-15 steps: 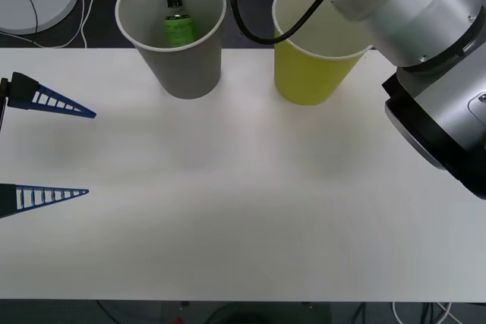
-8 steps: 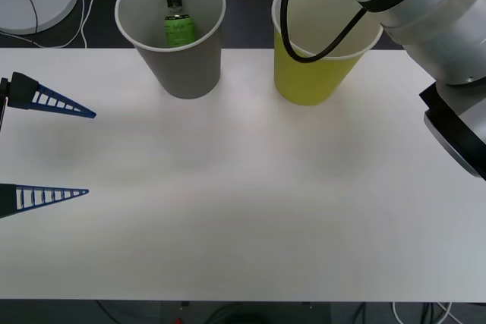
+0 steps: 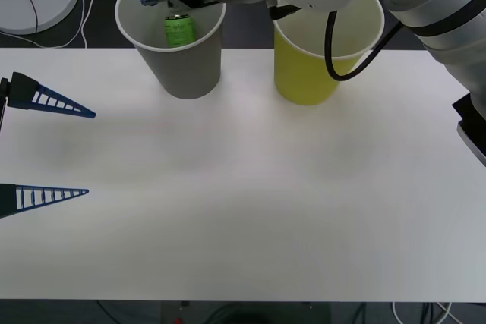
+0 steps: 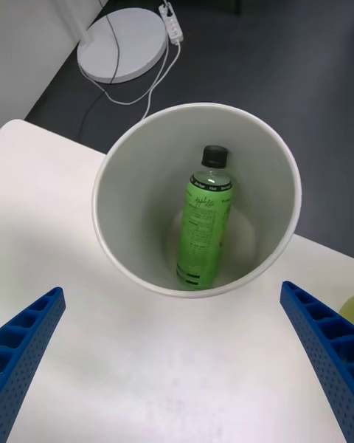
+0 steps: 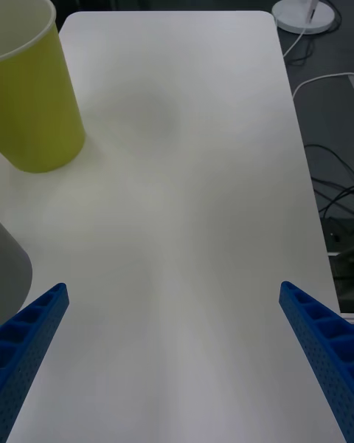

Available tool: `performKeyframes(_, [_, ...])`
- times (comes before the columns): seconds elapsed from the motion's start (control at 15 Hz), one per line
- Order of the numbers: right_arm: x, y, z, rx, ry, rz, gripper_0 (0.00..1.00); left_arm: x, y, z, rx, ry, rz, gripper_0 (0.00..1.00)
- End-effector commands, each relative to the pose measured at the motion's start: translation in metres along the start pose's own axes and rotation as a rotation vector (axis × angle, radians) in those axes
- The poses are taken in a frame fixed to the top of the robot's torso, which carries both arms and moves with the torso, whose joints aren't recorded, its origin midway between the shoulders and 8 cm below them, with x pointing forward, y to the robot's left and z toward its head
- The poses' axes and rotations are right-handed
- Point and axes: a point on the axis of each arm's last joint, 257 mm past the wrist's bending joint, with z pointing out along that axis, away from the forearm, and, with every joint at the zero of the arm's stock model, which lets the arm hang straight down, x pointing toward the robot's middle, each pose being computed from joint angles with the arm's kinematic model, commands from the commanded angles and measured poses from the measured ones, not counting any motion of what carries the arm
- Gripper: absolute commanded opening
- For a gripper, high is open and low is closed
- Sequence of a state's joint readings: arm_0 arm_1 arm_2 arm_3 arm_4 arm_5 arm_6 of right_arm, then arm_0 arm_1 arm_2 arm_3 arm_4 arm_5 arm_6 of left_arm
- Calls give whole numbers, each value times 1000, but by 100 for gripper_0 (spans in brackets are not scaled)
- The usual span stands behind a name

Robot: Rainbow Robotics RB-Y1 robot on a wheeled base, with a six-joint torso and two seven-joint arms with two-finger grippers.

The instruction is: Put the can into the green bin and the plastic bottle into the gray bin

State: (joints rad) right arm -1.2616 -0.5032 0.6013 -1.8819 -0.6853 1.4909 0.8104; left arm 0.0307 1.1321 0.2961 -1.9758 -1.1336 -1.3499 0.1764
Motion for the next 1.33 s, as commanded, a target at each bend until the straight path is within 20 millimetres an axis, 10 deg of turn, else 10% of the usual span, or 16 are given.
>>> performKeyframes(0.07, [4, 4, -2, -15, -6, -16, 100, 0, 0, 0, 0, 0, 0, 100])
performKeyframes(1.33, [32, 9, -35, -265, -188, -70, 100, 0, 0, 0, 0, 0, 0, 100])
